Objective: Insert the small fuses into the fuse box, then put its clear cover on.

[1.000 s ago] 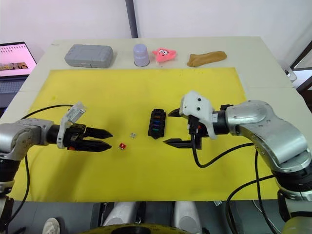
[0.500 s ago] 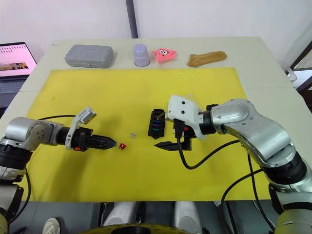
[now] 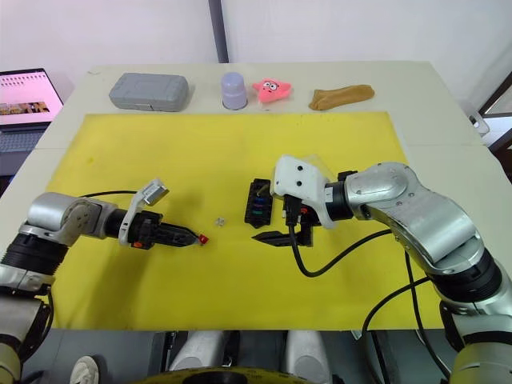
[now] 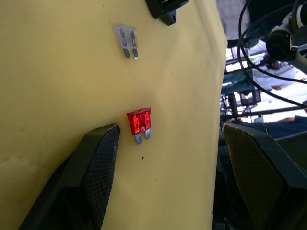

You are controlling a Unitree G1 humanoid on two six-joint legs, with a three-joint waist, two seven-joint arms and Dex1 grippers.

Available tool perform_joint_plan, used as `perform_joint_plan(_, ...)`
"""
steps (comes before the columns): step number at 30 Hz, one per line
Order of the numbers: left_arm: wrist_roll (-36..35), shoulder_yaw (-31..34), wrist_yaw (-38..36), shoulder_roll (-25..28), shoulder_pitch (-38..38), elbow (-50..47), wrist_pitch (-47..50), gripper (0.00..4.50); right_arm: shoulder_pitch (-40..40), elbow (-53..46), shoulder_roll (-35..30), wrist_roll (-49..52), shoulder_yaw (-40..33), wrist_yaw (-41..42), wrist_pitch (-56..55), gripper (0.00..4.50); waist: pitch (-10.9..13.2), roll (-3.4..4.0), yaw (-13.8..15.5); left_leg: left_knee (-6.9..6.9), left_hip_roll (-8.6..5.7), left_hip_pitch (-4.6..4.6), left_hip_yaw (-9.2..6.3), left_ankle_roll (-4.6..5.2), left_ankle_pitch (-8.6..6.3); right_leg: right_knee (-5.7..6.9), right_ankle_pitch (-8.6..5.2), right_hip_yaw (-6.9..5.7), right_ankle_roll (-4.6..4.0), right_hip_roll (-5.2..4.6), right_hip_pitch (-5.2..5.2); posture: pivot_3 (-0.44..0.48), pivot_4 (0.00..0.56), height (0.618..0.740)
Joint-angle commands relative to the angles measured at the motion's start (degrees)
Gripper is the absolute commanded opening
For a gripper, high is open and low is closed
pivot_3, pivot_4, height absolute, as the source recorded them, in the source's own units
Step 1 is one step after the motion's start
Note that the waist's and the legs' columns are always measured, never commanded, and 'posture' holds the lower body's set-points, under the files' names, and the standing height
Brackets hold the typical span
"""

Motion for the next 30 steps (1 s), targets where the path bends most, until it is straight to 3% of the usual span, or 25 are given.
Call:
perform_joint_plan(1,0.37,-2.24,-0.54,-1.40,0.05,-0.27,-0.13,3.65,-1.24,-1.97,0.04,-0.03,-1.09,-0.52,-0.11,4.50,0.00,0.00,0.00,0.00,0.00,0.00,0.00,0.00,0.00,0.00,0.00,0.00,0.00,0.00,0.00,0.000,0.150,0.740)
perform_joint_plan(10,2.41,-2.80,-0.94,-2.69,-0.08,1.93,-1.68,3.65,-1.04,-2.42,-0.08,0.01,-1.07,-1.26,0.22,4.50,-0.01,0.00,0.08,0.01,-0.01,0.01,0.00,0.00,0.00,0.00,0.00,0.00,0.00,-0.02,0.02,0.000,0.150,0.740)
perform_joint_plan(13,3.52,-3.12,-1.09,-2.55,0.11,2.88,-2.81,2.32,-1.07,-2.39,-0.07,-0.11,-0.91,-1.42,0.13,4.50,-0.01,0.00,-0.01,0.01,-0.02,0.01,0.00,0.00,0.00,0.00,0.00,0.00,0.00,-0.02,0.02,0.000,0.150,0.740)
perform_joint_plan(18,4.68,-3.09,-1.46,-2.38,0.27,4.58,-4.04,2.32,-1.43,-1.76,0.20,-0.67,-0.50,-1.38,-0.37,4.50,-0.01,0.00,-0.13,0.00,-0.01,0.01,0.00,0.00,0.00,0.00,0.00,0.00,0.00,-0.02,0.01,0.000,0.150,0.740)
perform_joint_plan(19,4.70,-3.08,-1.58,-2.29,0.36,4.52,-4.11,2.08,-1.50,-1.68,0.31,-0.78,-0.45,-1.39,-0.44,4.50,-0.01,0.00,-0.14,0.01,-0.01,0.02,0.00,0.00,0.00,0.00,0.00,0.00,0.00,-0.02,0.01,0.000,0.150,0.740)
perform_joint_plan(23,5.11,-3.07,-1.69,-1.96,0.74,4.14,-4.78,0.38,-1.64,-1.74,0.64,-0.99,-0.19,-1.23,-0.75,4.50,-0.02,0.00,-0.28,-0.01,-0.01,0.01,0.01,0.00,0.00,0.00,0.00,0.00,0.00,-0.01,-0.02,0.000,0.150,0.740)
perform_joint_plan(29,4.95,-2.80,-1.48,-1.51,1.22,3.92,-4.91,0.38,-1.76,-1.39,1.09,-1.67,0.15,-1.18,-1.10,4.50,-0.02,0.00,-0.27,0.00,0.00,0.01,0.01,0.00,0.00,0.01,0.00,0.00,0.00,-0.01,-0.01,0.000,0.150,0.740)
perform_joint_plan(30,4.94,-2.78,-1.47,-1.44,1.31,3.88,-4.95,0.17,-1.77,-1.28,1.20,-1.83,0.16,-1.16,-1.17,4.50,-0.02,0.00,-0.28,0.00,0.00,0.01,0.01,0.00,0.00,0.01,0.00,0.00,0.00,-0.01,-0.02,0.000,0.150,0.740)
